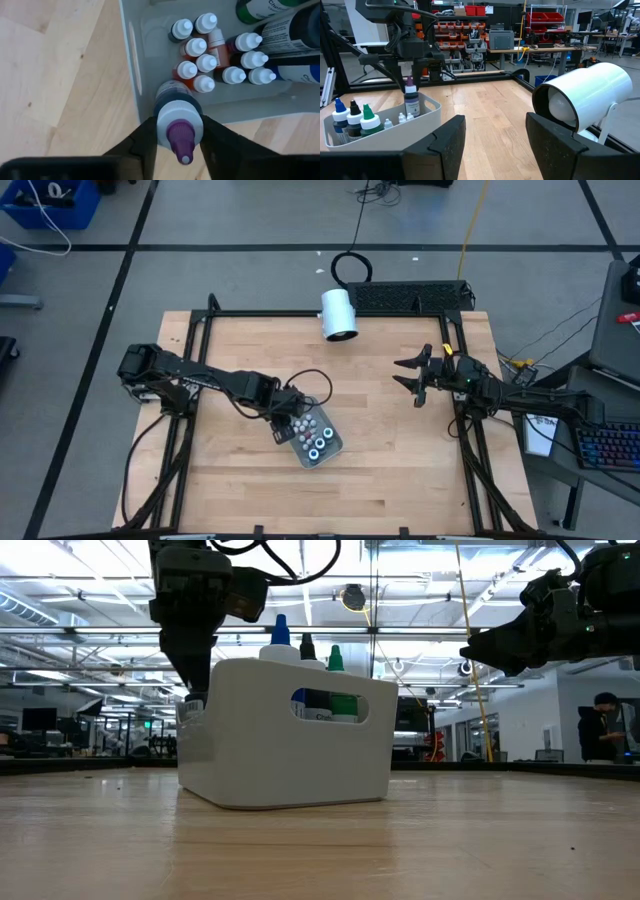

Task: Pick & Place food coloring
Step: Put the large violet food coloring bottle into the gray bin, then return to Home Position

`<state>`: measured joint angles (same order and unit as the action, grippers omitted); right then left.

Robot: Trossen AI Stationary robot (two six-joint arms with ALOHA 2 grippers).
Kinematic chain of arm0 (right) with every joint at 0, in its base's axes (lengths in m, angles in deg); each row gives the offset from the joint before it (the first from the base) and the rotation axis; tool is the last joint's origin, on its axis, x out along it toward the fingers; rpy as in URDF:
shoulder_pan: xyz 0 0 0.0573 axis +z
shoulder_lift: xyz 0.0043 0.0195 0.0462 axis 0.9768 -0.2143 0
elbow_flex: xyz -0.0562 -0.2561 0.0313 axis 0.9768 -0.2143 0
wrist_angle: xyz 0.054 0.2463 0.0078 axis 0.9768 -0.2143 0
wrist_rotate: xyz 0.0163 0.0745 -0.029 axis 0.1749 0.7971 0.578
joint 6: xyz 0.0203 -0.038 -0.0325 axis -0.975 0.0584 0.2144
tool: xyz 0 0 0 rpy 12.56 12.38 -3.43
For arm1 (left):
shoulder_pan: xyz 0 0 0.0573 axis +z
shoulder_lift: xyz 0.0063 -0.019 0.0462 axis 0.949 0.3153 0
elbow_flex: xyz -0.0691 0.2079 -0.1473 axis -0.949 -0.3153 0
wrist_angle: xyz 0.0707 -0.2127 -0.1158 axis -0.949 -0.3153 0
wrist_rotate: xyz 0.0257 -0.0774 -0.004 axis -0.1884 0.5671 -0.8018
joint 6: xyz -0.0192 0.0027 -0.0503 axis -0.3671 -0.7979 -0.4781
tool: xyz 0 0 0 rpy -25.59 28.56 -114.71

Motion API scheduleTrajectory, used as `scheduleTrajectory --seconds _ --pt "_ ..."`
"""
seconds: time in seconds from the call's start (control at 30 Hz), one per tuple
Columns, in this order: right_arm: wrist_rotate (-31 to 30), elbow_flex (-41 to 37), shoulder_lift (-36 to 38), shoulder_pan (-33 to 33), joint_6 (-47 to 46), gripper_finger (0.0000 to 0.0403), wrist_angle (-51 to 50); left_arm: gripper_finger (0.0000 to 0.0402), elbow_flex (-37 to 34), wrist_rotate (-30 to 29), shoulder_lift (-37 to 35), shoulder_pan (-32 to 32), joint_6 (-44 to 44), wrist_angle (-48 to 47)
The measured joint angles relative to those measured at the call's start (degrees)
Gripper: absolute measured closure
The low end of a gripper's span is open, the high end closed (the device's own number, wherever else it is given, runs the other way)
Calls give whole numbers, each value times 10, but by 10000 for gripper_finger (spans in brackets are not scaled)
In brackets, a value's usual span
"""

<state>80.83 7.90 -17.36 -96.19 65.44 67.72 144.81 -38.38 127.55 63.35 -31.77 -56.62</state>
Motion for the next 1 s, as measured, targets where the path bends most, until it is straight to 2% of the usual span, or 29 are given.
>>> scheduleTrajectory --seconds 0.17,0.27,0.43,0.53,0.6,0.73,0.83,0.93,1.0 --pt "0 0 0 0 0 206 0 171 0 -5 0 -1 -8 0" --pt "0 0 0 0 0 206 0 126 0 -5 0 -1 -10 0" --pt "0 0 0 0 0 206 0 80 7 17 0 0 -15 -8" --pt "0 0 0 0 0 206 0 63 35 26 0 1 -8 -28" --pt "0 0 0 0 0 206 0 56 65 10 0 0 17 -54" --pt "0 0 0 0 0 206 0 46 116 -89 -33 -7 61 -78" --pt "0 0 0 0 0 206 0 45 110 -201 -102 -9 87 -69" --pt "0 0 0 0 0 206 0 48 34 -354 -216 -6 65 -25" --pt "0 0 0 0 0 206 0 48 -57 -402 -308 -1 60 40"
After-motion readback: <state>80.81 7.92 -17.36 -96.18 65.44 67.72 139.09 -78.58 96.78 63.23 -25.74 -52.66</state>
